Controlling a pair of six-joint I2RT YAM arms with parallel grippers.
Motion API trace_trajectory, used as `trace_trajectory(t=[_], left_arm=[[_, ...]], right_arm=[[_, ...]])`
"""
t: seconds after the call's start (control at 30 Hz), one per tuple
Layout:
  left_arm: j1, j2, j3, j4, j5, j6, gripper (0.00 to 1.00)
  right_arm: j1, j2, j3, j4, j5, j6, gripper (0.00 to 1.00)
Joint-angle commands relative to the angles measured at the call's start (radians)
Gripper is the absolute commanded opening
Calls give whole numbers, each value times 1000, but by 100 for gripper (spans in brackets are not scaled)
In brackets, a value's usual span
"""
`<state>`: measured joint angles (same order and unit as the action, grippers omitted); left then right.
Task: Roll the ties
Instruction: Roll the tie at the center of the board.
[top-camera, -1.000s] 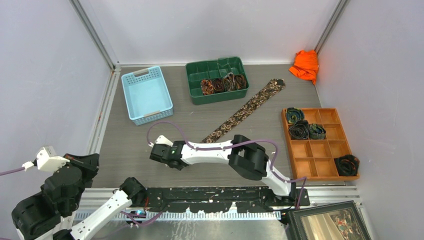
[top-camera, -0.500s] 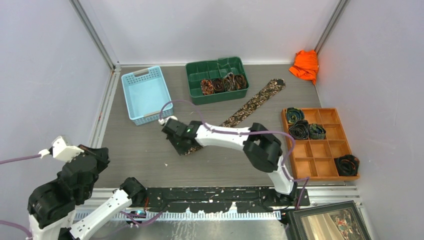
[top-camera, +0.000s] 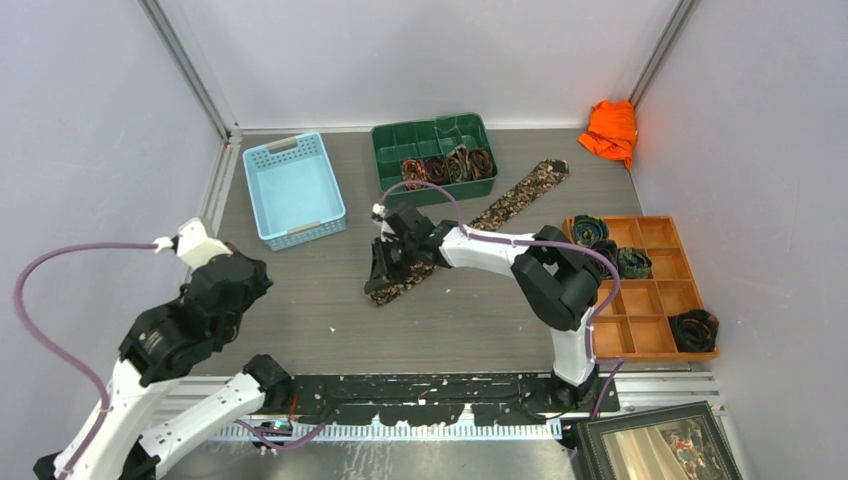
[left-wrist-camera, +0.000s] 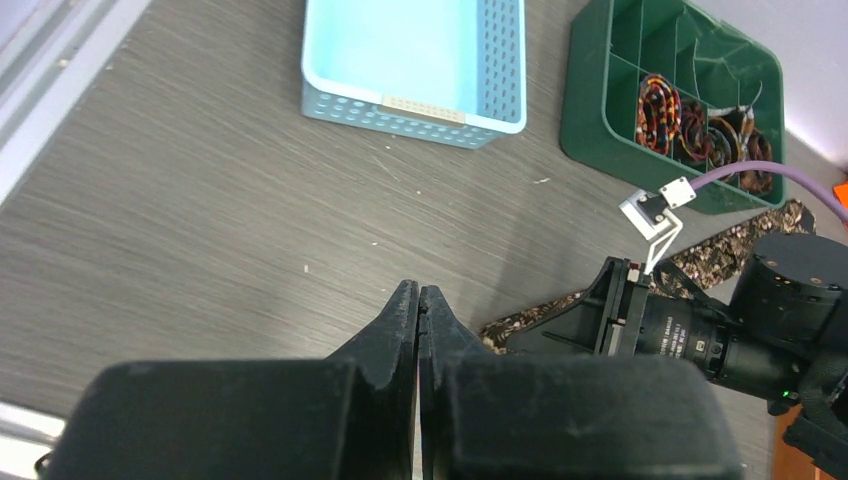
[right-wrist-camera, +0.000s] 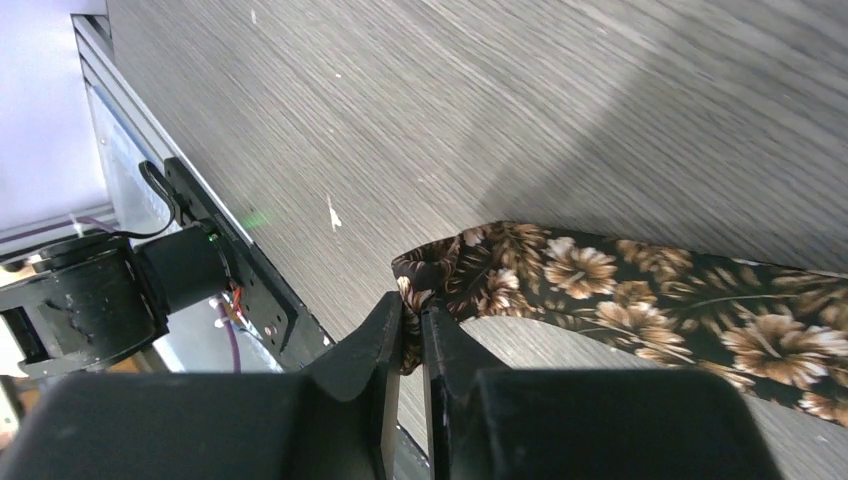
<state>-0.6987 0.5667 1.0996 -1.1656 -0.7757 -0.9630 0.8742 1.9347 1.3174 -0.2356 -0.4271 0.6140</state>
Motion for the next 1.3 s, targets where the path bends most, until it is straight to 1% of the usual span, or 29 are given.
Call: trace_trajectory(t=[0.0, 0.13, 0.4, 0.57, 0.63, 0.67, 0.73, 0.83, 0.87, 1.0, 1.13, 1.2, 1.27], left_arm=[[-3, 80, -24, 181, 60, 49, 0], [-2, 147, -44, 244, 114, 55, 0], [-2, 241, -109, 352, 187, 58, 0], [-2, 272, -140, 381, 213, 55, 0], [-3, 277, -166, 407, 228, 51, 0], [-2, 284, -182, 422, 241, 47, 0], [-2, 303, -213, 455, 272, 38, 0], [-2, 333, -274, 542, 325, 35, 0], [-2, 344, -298, 586, 341, 37, 0], [-1, 400, -380, 766, 405, 48, 0], [7, 490, -412, 871, 409, 66, 0], [37, 542, -422, 916, 432, 73, 0], [81, 591, -438, 983, 502, 79, 0]], right_arm=[[-62, -59, -58, 146, -122, 69, 17], [-115, -65, -102, 154, -139, 69, 17], [-161, -55, -136, 104, -95, 12, 17], [-162, -38, -119, 18, -6, -41, 17], [-162, -33, -97, -48, 47, -78, 20], [-162, -31, -88, -73, 72, -88, 24], [-161, -34, -77, -114, 125, -106, 34], [-162, -34, -69, -133, 146, -121, 42], [-162, -37, -70, -131, 144, -123, 43], [-161, -66, -84, -93, 136, -109, 43], [-161, -157, -123, -54, 138, -80, 43], [-160, -228, -157, -43, 140, -61, 43], [-158, -287, -199, -35, 143, -40, 42]])
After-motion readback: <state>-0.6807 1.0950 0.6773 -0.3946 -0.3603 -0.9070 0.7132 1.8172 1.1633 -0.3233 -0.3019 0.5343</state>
